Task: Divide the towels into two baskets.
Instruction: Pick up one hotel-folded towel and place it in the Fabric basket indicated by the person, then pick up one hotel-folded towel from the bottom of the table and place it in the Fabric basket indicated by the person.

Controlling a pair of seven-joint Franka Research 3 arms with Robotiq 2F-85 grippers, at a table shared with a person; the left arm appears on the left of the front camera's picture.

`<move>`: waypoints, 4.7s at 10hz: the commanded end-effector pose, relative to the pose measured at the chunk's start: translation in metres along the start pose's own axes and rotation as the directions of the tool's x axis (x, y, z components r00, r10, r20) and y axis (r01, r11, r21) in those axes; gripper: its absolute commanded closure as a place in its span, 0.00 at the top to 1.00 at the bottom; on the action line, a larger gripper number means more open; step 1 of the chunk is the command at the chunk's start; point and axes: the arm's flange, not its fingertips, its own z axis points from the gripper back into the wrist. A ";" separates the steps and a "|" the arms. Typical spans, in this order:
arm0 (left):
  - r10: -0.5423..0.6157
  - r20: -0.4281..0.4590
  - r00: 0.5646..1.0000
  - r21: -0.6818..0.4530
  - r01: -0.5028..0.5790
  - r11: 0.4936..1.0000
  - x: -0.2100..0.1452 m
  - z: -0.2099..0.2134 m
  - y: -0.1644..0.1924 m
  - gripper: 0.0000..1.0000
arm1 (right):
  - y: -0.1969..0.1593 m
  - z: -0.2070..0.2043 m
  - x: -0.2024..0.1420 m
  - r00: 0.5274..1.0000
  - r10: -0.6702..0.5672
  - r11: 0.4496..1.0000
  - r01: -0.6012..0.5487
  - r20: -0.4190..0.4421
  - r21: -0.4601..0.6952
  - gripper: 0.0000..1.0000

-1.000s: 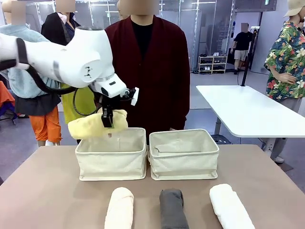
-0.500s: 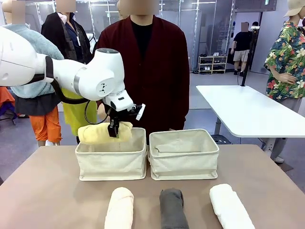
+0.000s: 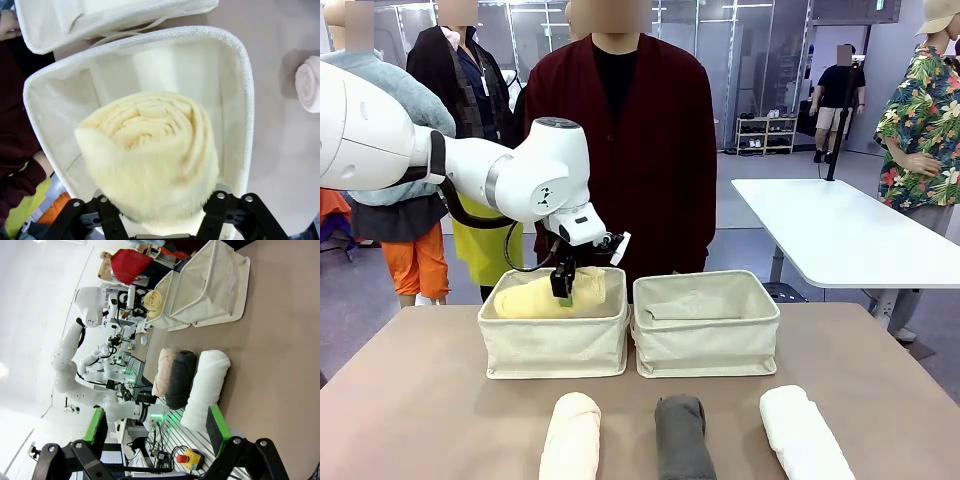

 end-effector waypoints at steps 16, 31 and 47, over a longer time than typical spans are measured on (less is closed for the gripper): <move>0.175 -0.001 0.984 -0.074 -0.175 0.982 -0.033 0.062 -0.012 1.00 | 0.003 0.001 -0.003 1.000 0.014 1.000 -0.014 0.005 0.006 1.00; 0.924 0.335 -0.185 -0.936 -0.179 0.303 -0.459 -0.066 -0.321 1.00 | 0.003 0.001 -0.003 1.000 0.014 1.000 -0.014 0.005 0.006 1.00; 0.930 0.309 -0.201 -0.942 -0.197 0.271 -0.462 -0.081 -0.334 1.00 | 0.003 0.001 -0.003 1.000 0.014 1.000 -0.014 0.005 0.006 1.00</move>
